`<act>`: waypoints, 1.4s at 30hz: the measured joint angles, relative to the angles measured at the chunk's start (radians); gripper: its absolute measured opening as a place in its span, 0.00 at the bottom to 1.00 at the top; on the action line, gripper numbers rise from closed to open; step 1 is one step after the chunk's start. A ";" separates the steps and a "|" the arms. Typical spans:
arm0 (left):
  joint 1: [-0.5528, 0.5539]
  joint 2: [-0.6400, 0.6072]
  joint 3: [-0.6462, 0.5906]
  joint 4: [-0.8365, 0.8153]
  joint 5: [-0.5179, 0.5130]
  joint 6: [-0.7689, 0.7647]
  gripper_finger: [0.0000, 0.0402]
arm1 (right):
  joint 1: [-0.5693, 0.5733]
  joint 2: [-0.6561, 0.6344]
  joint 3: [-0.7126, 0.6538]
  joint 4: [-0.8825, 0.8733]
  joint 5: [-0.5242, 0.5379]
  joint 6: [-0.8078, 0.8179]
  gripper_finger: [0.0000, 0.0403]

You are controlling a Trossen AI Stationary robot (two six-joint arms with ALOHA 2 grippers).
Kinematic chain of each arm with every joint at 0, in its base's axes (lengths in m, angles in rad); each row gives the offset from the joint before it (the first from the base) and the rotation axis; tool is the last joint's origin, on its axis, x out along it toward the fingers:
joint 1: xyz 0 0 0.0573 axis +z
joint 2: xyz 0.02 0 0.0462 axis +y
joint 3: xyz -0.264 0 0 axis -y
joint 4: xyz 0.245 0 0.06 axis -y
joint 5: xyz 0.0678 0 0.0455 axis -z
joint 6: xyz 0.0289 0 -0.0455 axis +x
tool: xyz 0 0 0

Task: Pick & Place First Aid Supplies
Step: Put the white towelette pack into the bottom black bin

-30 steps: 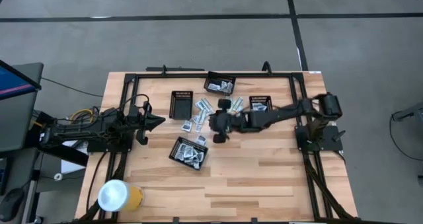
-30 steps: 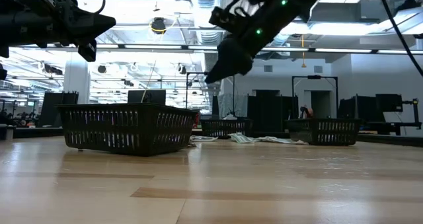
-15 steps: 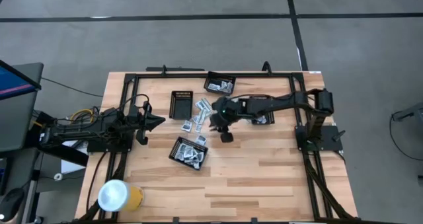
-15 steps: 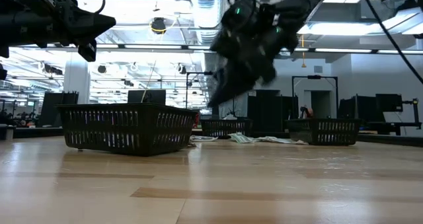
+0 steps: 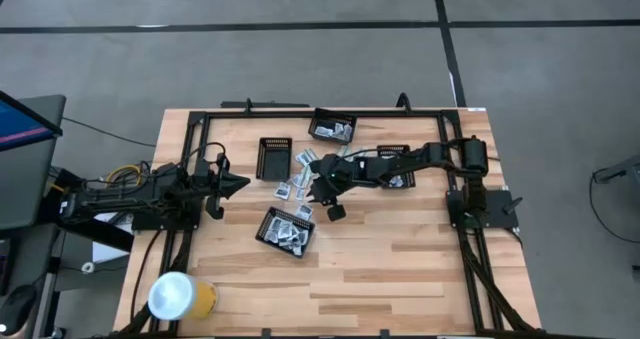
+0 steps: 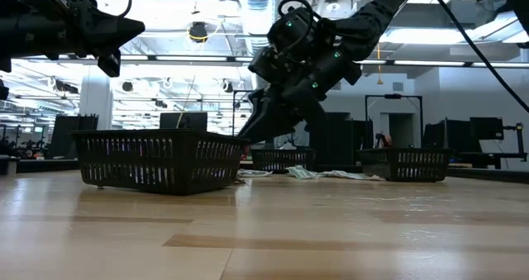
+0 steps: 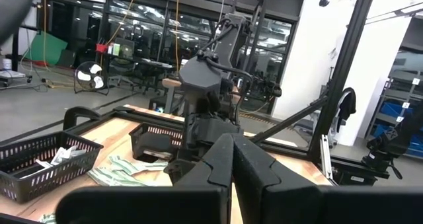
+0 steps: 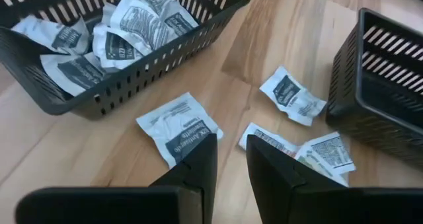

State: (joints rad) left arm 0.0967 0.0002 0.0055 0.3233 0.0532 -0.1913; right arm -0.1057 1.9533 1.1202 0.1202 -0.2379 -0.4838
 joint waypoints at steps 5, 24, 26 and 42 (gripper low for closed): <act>0.000 0.000 0.000 0.000 0.000 0.000 0.02 | 0.001 0.000 0.000 0.002 -0.001 -0.016 0.19; 0.000 0.000 0.000 0.000 0.000 0.000 0.02 | 0.007 0.096 0.005 0.096 -0.059 0.004 0.19; 0.000 0.000 0.000 0.000 0.000 0.000 0.02 | 0.005 0.100 0.003 0.093 -0.086 0.006 0.19; 0.000 0.000 0.000 0.000 0.000 0.000 0.02 | -0.010 0.135 0.006 0.128 -0.098 0.012 0.19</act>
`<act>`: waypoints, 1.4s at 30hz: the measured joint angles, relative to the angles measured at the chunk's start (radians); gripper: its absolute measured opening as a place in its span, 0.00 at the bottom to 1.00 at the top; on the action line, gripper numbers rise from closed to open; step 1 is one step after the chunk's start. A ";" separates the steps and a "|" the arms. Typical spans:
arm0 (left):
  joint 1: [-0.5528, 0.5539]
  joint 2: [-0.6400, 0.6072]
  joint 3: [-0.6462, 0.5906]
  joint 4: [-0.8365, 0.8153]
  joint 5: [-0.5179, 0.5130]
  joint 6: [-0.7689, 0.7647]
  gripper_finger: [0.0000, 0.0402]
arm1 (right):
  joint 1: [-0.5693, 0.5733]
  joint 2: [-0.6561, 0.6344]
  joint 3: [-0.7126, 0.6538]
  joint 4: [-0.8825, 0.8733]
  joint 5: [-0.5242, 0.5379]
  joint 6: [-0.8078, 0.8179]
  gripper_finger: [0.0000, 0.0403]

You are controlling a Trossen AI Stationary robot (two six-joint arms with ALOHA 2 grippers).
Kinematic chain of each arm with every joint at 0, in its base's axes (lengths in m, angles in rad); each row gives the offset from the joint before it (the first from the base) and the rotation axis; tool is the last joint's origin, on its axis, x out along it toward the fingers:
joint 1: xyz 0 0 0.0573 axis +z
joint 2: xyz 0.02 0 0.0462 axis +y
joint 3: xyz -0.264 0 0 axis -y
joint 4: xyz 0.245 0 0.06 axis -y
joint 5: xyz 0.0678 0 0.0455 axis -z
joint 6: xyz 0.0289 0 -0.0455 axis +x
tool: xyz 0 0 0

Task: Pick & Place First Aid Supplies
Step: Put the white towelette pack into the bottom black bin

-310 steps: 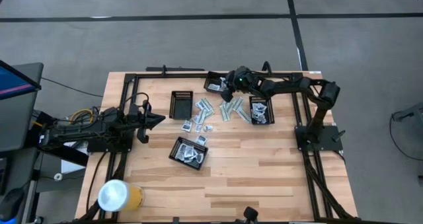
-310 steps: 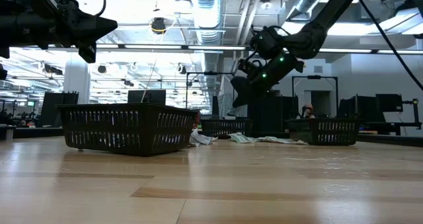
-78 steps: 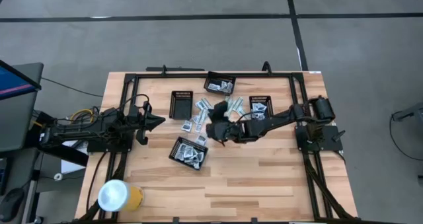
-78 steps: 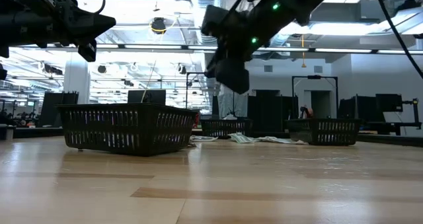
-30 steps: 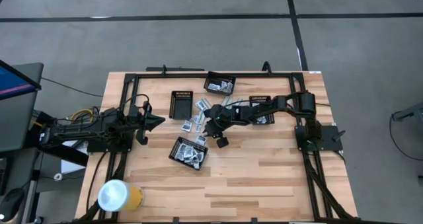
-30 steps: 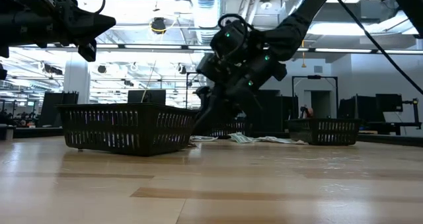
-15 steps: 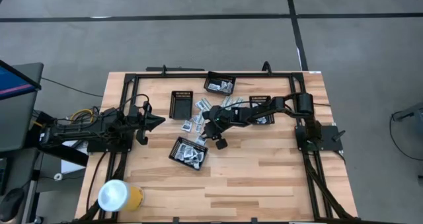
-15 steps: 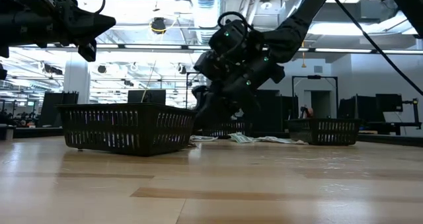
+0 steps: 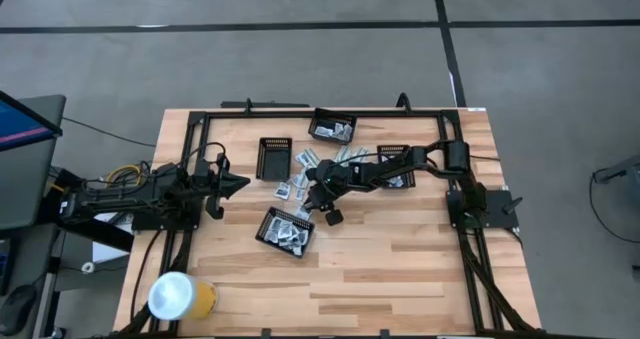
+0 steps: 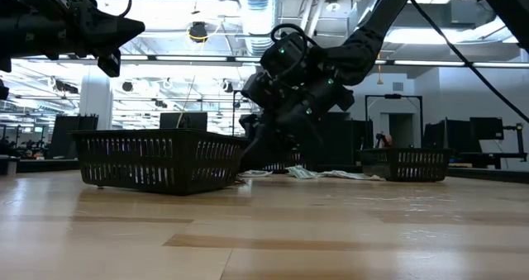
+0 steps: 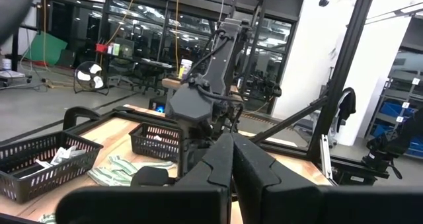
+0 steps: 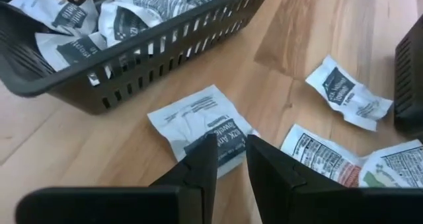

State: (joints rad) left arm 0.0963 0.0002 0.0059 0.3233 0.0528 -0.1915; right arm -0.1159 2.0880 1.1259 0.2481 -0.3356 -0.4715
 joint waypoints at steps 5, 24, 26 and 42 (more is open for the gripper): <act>0.000 0.000 0.000 0.000 0.000 0.000 0.02 | -0.005 0.012 -0.001 0.013 0.000 -0.002 0.19; 0.000 0.000 0.000 0.000 0.000 0.000 0.02 | -0.028 0.028 0.000 0.023 0.005 0.001 0.16; 0.000 0.000 0.000 0.000 0.000 0.000 0.02 | -0.031 0.028 0.000 0.023 0.019 0.001 0.10; 0.000 0.000 0.000 0.000 0.000 0.000 0.02 | -0.040 -0.007 -0.002 0.014 0.135 0.020 0.00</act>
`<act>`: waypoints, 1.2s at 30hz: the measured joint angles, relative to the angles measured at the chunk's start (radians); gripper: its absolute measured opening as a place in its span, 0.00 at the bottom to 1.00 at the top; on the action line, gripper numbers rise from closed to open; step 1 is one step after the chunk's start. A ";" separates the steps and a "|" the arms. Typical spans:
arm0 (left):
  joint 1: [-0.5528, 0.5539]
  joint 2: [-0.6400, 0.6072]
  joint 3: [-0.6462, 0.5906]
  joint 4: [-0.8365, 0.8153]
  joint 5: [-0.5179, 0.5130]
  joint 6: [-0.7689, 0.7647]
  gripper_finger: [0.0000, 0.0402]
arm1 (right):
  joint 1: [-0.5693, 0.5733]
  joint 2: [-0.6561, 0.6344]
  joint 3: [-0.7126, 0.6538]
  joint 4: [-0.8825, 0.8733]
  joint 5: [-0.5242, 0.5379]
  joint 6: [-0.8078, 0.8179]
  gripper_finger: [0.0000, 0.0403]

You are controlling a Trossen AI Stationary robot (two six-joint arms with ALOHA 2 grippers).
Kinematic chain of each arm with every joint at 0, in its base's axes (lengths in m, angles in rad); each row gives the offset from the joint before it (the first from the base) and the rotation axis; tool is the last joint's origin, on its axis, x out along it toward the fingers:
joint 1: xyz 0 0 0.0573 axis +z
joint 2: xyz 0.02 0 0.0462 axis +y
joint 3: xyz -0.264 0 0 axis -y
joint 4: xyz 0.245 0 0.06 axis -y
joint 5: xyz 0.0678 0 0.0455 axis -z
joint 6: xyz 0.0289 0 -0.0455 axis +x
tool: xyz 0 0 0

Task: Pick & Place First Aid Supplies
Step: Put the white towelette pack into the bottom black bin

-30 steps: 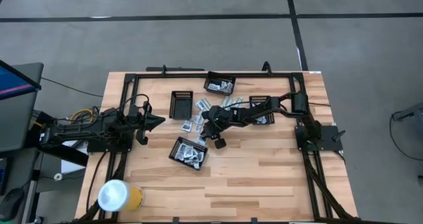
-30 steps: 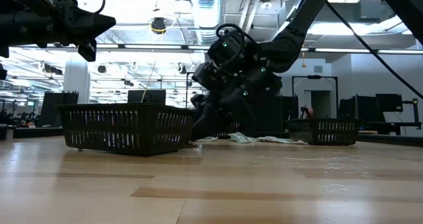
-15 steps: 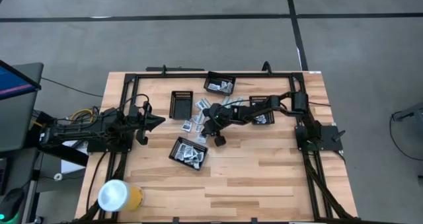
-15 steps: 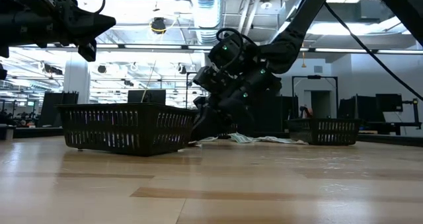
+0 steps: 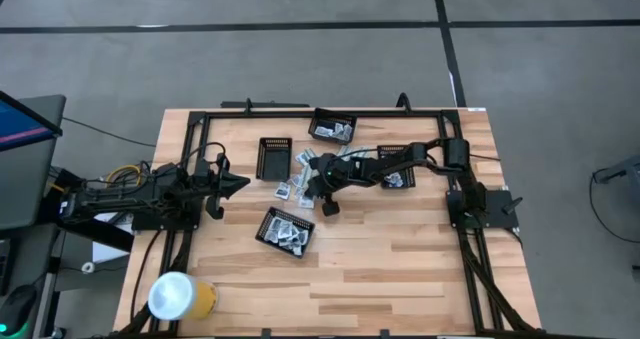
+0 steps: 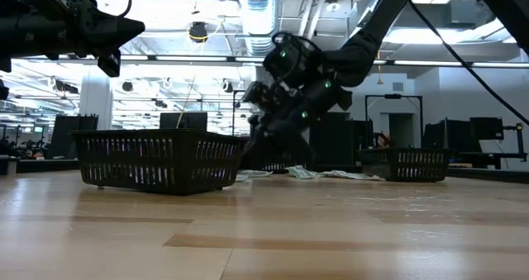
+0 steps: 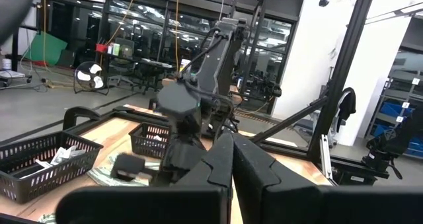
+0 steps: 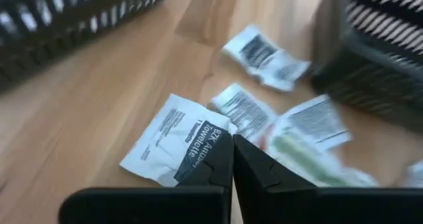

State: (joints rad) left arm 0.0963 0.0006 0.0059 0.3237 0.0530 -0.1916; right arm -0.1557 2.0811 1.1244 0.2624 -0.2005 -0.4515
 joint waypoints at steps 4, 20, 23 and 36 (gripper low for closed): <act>0.000 0.000 0.000 0.000 0.000 0.000 0.02 | -0.005 -0.062 0.000 0.008 0.004 0.000 0.00; 0.000 0.000 0.000 0.000 0.000 0.000 0.02 | 0.011 -0.205 0.001 0.011 0.018 -0.019 0.00; 0.000 0.000 0.000 0.000 0.000 0.000 0.02 | 0.046 -0.205 0.001 0.011 -0.013 -0.047 0.00; 0.000 0.000 0.000 0.000 0.000 0.000 0.02 | 0.116 -0.196 0.101 -0.162 -0.121 -0.247 0.00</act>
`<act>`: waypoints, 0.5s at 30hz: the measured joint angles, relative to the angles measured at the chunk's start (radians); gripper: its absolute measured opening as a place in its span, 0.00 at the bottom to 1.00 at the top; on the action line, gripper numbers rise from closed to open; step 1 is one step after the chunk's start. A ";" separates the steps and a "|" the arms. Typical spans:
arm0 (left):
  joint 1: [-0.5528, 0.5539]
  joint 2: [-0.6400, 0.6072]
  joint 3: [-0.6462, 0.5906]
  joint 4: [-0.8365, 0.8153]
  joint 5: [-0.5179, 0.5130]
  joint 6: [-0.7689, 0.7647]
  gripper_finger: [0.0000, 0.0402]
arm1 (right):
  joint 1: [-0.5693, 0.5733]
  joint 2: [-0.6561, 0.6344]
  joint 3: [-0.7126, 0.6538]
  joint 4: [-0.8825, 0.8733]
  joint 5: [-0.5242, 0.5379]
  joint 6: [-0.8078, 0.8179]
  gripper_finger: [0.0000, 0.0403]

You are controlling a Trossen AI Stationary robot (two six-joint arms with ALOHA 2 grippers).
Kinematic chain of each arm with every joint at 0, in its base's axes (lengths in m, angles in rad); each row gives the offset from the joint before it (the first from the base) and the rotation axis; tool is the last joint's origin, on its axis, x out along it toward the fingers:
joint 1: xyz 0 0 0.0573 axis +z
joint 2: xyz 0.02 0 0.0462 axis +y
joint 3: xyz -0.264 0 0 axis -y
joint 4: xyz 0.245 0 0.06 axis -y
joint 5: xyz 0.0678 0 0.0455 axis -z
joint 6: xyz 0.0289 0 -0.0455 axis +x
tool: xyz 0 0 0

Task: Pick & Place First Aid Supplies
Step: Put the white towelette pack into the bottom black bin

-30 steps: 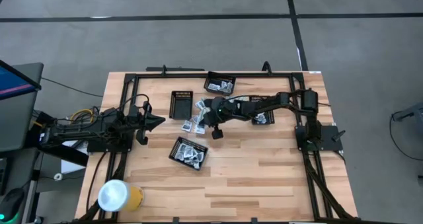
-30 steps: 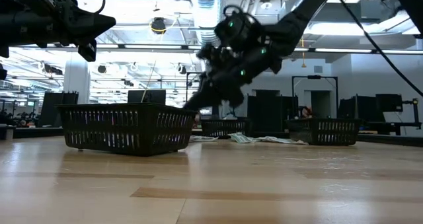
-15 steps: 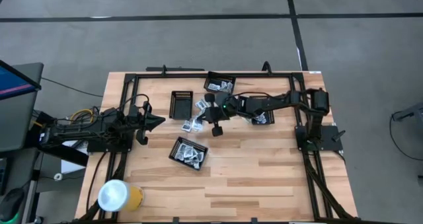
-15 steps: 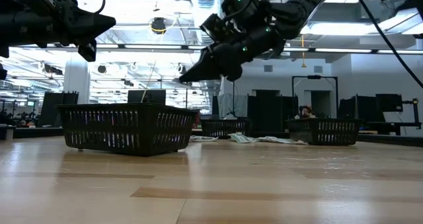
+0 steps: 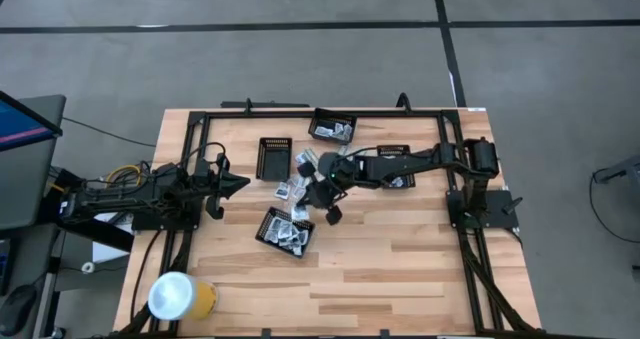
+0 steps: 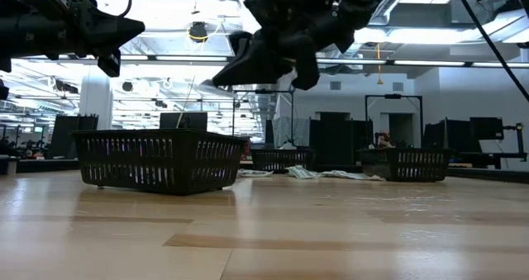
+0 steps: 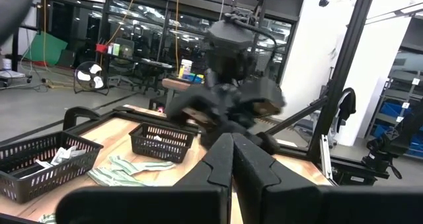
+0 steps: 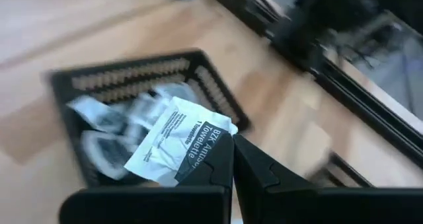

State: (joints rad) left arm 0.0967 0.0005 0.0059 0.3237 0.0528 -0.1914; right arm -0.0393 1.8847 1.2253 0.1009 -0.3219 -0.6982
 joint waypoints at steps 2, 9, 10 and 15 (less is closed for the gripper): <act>0.000 0.000 0.000 0.000 0.000 0.000 0.02 | 0.011 0.000 0.005 -0.017 -0.017 -0.023 0.00; 0.000 0.000 0.000 0.000 0.000 0.000 0.02 | 0.051 0.001 0.005 -0.074 -0.029 -0.045 0.00; 0.000 0.000 0.000 0.000 0.000 0.000 0.02 | 0.057 0.001 0.005 -0.079 -0.031 -0.048 0.00; 0.000 0.000 0.000 0.000 0.000 0.000 0.02 | 0.082 0.001 0.005 -0.060 -0.040 -0.116 0.00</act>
State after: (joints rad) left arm 0.0963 0.0004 0.0057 0.3237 0.0531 -0.1913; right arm 0.0425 1.8858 1.2308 0.0405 -0.3623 -0.8147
